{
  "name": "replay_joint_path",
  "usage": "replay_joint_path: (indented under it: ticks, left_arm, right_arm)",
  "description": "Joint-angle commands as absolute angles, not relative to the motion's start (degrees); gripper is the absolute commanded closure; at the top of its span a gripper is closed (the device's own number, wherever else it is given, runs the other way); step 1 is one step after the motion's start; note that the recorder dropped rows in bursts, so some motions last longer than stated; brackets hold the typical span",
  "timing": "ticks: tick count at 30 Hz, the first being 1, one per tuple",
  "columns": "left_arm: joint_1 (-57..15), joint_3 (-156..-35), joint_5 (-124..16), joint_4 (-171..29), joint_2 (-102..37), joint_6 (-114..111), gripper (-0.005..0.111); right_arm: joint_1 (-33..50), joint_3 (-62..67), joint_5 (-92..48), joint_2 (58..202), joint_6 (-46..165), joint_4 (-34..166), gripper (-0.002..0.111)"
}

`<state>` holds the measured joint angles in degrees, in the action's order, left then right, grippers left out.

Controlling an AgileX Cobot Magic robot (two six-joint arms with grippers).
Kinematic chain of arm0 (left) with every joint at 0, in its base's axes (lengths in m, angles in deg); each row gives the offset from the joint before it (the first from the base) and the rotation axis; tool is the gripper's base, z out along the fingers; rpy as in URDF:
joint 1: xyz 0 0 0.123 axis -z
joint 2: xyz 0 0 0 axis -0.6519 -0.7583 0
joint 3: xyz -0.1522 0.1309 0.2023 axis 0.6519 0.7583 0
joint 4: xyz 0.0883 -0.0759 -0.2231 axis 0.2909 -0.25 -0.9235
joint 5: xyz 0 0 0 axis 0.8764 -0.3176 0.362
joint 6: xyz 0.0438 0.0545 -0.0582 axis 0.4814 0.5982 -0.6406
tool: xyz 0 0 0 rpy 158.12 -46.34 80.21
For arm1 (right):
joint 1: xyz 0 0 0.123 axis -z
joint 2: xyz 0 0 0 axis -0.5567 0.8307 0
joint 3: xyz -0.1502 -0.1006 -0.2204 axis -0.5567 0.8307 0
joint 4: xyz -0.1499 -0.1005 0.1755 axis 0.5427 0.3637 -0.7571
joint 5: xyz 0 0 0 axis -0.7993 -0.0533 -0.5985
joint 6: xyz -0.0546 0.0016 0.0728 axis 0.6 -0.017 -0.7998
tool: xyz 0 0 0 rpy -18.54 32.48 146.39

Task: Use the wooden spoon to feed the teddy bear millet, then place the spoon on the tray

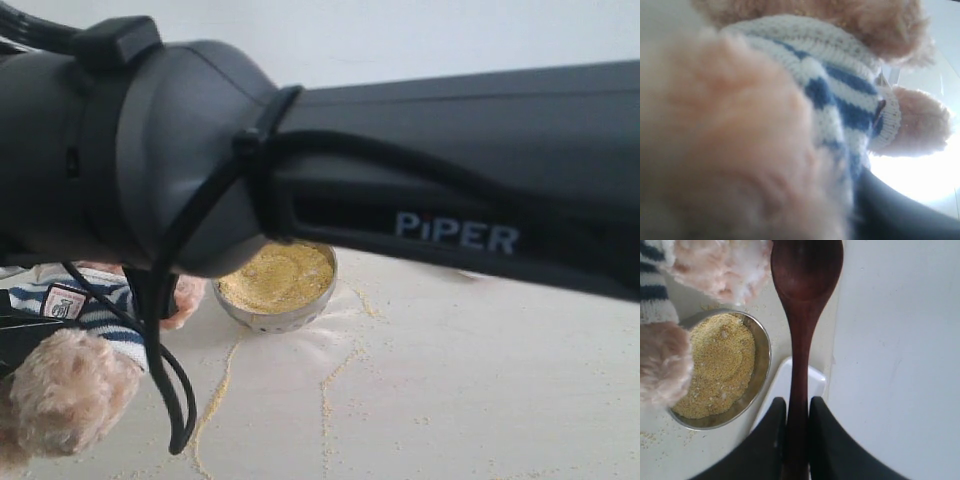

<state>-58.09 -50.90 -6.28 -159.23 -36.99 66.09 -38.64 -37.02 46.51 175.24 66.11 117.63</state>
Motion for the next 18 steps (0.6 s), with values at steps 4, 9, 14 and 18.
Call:
replay_joint_path:
  ticks: [4, 9, 14, 18]
  left_arm:
    - [-58.12, -50.78, -4.96, -160.01, -37.1, 68.36, 0.102]
    - [-58.12, -50.78, -5.14, -160.01, -37.1, 69.04, 0.102]
    - [-58.12, -50.78, -5.09, -160.01, -37.1, 71.03, 0.102]
    - [-58.12, -50.78, -5.09, -160.01, -37.1, 71.03, 0.102]
  right_arm:
    - [-38.71, -37.27, 47.63, 168.63, 63.66, 117.81, 0.109]
    - [-38.71, -37.27, 47.63, 162.67, 63.52, 117.17, 0.109]
    - [-38.71, -37.27, 47.63, 157.05, 63.52, 111.22, 0.109]
    - [-37.86, -37.27, 47.63, 153.59, 63.52, 108.17, 0.109]
